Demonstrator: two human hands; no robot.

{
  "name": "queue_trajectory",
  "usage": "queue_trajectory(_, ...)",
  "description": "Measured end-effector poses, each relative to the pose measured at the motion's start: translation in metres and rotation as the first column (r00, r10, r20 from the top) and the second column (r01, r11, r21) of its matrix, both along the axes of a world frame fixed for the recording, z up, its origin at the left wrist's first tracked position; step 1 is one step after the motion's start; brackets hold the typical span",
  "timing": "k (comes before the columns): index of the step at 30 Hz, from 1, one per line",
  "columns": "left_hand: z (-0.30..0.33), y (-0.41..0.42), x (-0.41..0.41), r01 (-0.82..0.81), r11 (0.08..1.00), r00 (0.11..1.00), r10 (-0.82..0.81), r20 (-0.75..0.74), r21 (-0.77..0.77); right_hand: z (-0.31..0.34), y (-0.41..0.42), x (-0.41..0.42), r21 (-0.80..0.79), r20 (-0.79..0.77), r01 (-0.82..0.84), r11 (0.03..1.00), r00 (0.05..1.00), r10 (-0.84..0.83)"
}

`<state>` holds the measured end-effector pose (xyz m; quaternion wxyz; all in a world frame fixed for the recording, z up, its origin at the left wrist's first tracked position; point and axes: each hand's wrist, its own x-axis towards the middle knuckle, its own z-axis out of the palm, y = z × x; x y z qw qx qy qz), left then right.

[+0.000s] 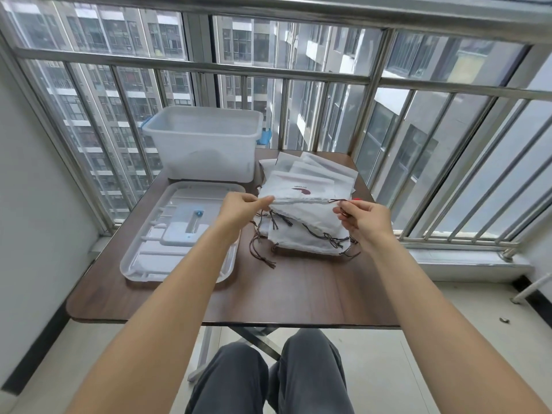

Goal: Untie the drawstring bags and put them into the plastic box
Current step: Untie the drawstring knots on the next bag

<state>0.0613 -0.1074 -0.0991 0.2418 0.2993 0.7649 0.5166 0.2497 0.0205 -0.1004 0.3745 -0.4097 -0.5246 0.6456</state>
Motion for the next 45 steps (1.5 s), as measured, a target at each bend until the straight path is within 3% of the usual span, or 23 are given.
queue_trajectory(2,-0.001,-0.002,-0.002,0.053,0.993,0.953,-0.082,0.291,0.107,0.002,0.001,0.006,-0.092,-0.061,-0.059,0.994,0.997,0.054)
queue_trajectory(5,-0.010,0.000,-0.005,-0.018,0.969,0.774,-0.142,0.617,0.245,0.002,-0.001,0.010,-0.247,-0.219,-0.151,0.957,0.971,0.097)
queue_trajectory(9,-0.013,0.005,-0.002,-0.131,0.941,0.579,-0.184,0.794,0.313,-0.006,-0.003,0.004,-0.417,-0.520,-0.232,0.879,0.854,-0.021)
queue_trajectory(13,-0.009,0.010,-0.002,-0.266,0.904,0.401,-0.212,0.891,0.335,-0.009,-0.006,-0.003,-0.421,-0.711,-0.323,0.847,0.698,-0.088)
queue_trajectory(16,-0.011,0.011,-0.005,-0.356,0.874,0.283,-0.235,0.930,0.330,-0.004,-0.011,-0.009,-0.281,-0.535,-0.174,0.944,0.845,-0.003)
queue_trajectory(18,-0.011,0.011,-0.009,-0.375,0.843,0.253,-0.306,0.918,0.385,-0.001,-0.010,-0.009,0.044,-0.260,-0.088,0.995,0.961,0.096)
queue_trajectory(20,-0.009,0.011,-0.011,-0.332,0.824,0.319,-0.361,0.876,0.460,0.002,-0.005,-0.007,0.464,0.140,-0.154,0.872,0.985,0.100)
queue_trajectory(22,-0.007,0.011,-0.013,-0.209,0.861,0.548,-0.289,0.785,0.463,0.003,0.003,-0.004,0.734,0.439,-0.336,0.590,0.898,-0.034)
queue_trajectory(23,-0.006,0.011,-0.012,-0.113,0.897,0.724,-0.220,0.654,0.427,0.003,0.006,-0.003,0.793,0.511,-0.422,0.440,0.853,-0.104)
queue_trajectory(24,-0.004,0.010,-0.011,0.003,0.935,0.892,-0.163,0.422,0.354,0.002,0.009,-0.003,0.813,0.556,-0.490,0.315,0.814,-0.168)
queue_trajectory(25,-0.003,0.010,-0.010,0.114,0.964,0.984,-0.144,0.108,0.241,0.001,0.011,-0.003,0.807,0.589,-0.546,0.224,0.776,-0.228)
queue_trajectory(26,-0.002,0.009,-0.010,0.198,0.974,0.964,-0.173,-0.200,0.109,0.001,0.013,-0.004,0.788,0.613,-0.593,0.163,0.736,-0.288)
queue_trajectory(27,-0.001,0.009,-0.008,0.256,0.966,0.879,-0.238,-0.413,-0.012,0.001,0.015,-0.004,0.768,0.626,-0.629,0.119,0.699,-0.346)
queue_trajectory(28,0.001,0.008,-0.006,0.294,0.951,0.802,-0.297,-0.519,-0.091,0.001,0.016,-0.005,0.756,0.623,-0.649,0.085,0.673,-0.400)
queue_trajectory(31,0.007,0.007,-0.005,0.340,0.929,0.693,-0.354,-0.628,-0.149,0.003,0.013,-0.006,0.750,0.586,-0.661,0.029,0.644,-0.492)
queue_trajectory(35,0.005,0.005,-0.013,0.249,0.926,0.514,-0.375,-0.771,-0.284,0.007,0.005,-0.003,0.726,0.643,-0.671,0.152,0.584,-0.497)
queue_trajectory(38,0.001,0.002,-0.018,0.166,0.937,0.503,-0.350,-0.791,-0.309,0.008,0.002,0.004,0.655,0.729,-0.701,0.283,0.487,-0.480)
queue_trajectory(45,-0.001,0.001,-0.016,0.093,0.945,0.521,-0.314,-0.794,-0.313,0.003,0.003,0.002,0.653,0.745,-0.656,0.379,0.465,-0.478)
